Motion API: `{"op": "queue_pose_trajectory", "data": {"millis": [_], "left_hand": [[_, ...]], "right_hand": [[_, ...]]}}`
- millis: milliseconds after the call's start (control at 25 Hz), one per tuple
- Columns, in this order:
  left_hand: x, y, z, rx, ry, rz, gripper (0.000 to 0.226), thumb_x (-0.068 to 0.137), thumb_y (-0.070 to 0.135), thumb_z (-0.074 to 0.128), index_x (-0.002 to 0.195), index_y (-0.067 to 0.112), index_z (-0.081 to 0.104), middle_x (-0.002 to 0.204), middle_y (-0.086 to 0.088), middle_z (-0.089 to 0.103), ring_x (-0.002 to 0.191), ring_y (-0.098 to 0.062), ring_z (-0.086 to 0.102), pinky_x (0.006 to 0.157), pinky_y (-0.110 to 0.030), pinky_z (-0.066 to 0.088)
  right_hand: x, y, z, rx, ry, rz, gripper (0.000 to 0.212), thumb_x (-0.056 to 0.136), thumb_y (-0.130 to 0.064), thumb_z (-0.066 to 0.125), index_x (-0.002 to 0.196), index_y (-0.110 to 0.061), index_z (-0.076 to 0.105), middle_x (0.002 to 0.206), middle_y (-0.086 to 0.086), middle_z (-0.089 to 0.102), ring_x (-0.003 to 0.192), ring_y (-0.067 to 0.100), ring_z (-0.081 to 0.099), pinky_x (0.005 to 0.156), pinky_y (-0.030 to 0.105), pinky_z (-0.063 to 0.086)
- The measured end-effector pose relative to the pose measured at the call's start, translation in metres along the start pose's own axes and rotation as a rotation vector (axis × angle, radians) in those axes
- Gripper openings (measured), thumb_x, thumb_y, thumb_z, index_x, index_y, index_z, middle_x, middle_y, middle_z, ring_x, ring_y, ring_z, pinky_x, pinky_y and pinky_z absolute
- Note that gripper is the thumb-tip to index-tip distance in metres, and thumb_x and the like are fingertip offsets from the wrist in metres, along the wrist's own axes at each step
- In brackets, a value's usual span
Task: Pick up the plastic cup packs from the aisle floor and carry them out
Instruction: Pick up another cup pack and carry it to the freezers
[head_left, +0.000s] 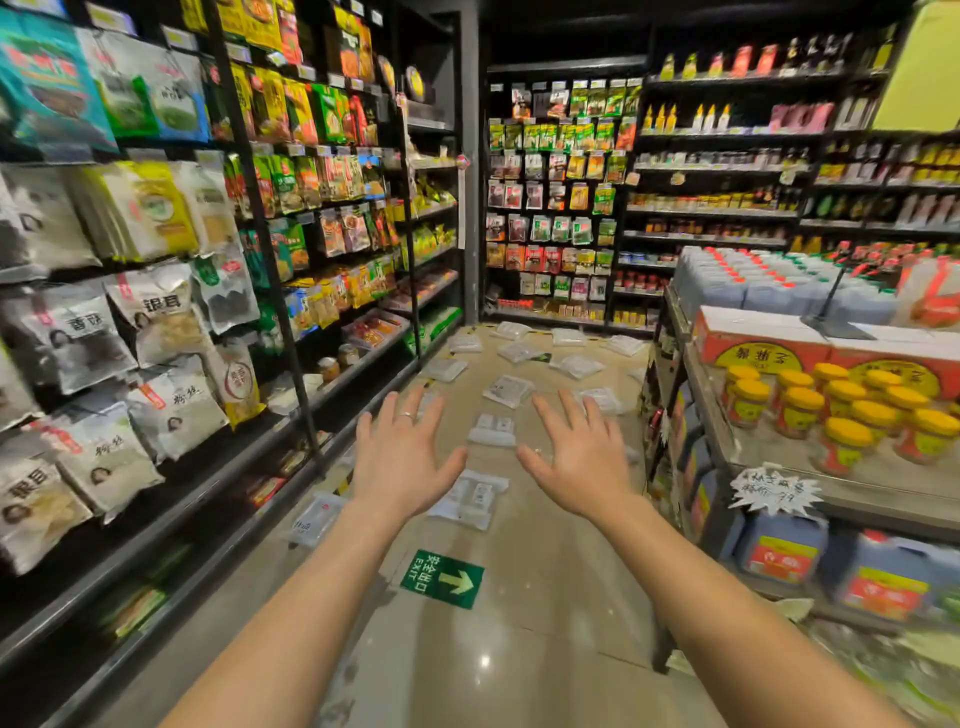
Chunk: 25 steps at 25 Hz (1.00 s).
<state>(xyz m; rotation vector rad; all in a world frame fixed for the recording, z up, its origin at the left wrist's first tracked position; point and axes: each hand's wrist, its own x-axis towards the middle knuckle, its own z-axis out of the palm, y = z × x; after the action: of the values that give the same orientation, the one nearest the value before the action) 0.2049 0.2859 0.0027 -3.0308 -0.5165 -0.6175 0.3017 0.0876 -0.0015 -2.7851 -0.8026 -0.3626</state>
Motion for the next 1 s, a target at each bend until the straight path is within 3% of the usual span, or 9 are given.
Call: {"op": "queue_pose_trajectory", "data": {"millis": [440, 720, 1000], "left_hand": [[0.159, -0.043, 0.094, -0.048, -0.07, -0.027, 0.076, 0.091, 0.066, 0.039, 0.155, 0.033, 0.014, 0.164, -0.001, 0.01, 0.151, -0.027, 0.007, 0.119, -0.053, 0.011], [0.288, -0.132, 0.161, -0.036, -0.002, 0.037, 0.074, 0.088, 0.068, 0.04, 0.152, 0.033, 0.027, 0.161, -0.001, 0.025, 0.148, -0.027, 0.02, 0.116, -0.054, 0.019], [0.41, -0.21, 0.212, -0.046, -0.077, 0.104, 0.074, 0.09, 0.068, 0.036, 0.153, 0.034, 0.02, 0.162, -0.001, 0.019, 0.15, -0.028, 0.013, 0.117, -0.054, 0.016]], "right_hand": [[0.172, 0.007, 0.08, 0.021, -0.046, 0.002, 0.071, 0.095, -0.066, 0.03, 0.155, -0.037, 0.006, 0.165, 0.002, 0.001, 0.15, 0.029, 0.001, 0.119, 0.048, 0.008], [0.311, -0.044, 0.139, 0.038, -0.048, 0.077, 0.071, 0.095, -0.064, 0.031, 0.155, -0.036, 0.006, 0.165, 0.002, 0.002, 0.15, 0.029, -0.001, 0.119, 0.048, 0.008], [0.432, -0.085, 0.197, 0.009, -0.074, 0.17, 0.072, 0.095, -0.066, 0.031, 0.155, -0.035, 0.007, 0.165, 0.002, 0.003, 0.15, 0.029, 0.001, 0.119, 0.047, 0.01]]}}
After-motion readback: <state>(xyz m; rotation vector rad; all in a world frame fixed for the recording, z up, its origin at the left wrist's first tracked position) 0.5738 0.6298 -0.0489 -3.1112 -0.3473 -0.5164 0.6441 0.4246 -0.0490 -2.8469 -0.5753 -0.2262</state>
